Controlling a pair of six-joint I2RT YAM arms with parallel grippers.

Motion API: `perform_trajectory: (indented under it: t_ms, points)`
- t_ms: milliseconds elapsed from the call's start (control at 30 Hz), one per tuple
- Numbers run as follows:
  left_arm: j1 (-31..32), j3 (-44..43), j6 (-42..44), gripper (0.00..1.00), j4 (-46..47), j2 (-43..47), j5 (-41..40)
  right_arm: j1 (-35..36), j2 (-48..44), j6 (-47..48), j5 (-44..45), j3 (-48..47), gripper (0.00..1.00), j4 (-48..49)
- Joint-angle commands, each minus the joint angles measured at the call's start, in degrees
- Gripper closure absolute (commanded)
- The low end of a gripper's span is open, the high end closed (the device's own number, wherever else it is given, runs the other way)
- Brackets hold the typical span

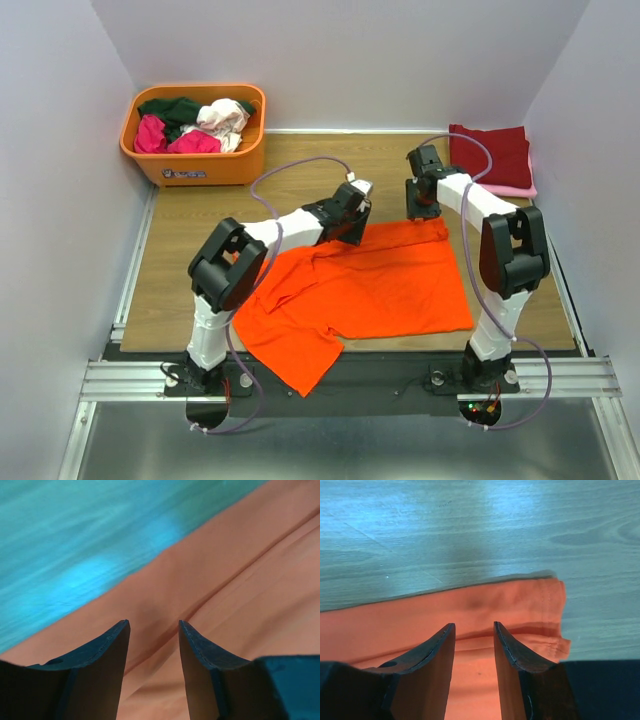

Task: Fold and stack the t-shirts
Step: Fold the tshirt

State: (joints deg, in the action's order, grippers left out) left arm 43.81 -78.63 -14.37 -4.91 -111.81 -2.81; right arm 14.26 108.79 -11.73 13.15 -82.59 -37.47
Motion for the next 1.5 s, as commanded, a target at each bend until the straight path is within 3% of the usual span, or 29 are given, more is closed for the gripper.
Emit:
perform_trajectory:
  t_ms: [0,767,1200,1467]
  points:
    - [2.7,-4.9,1.5,0.47,-2.0,-1.7,0.2,-0.8,0.6,1.4,-1.4,-0.7,0.58,0.4]
    - [10.4,-0.9,-1.1,0.52,-2.7,-0.2,0.7,-0.9,-7.6,-0.5,-3.0,11.4,0.59,0.6]
    - [12.3,0.8,-2.9,0.52,-1.8,1.1,1.0,-0.9,-16.1,-6.8,-6.5,19.1,0.64,0.9]
    - [9.9,3.4,-8.7,0.52,-4.0,12.7,-8.3,-4.9,-17.9,-7.0,-7.0,15.7,0.69,2.9]
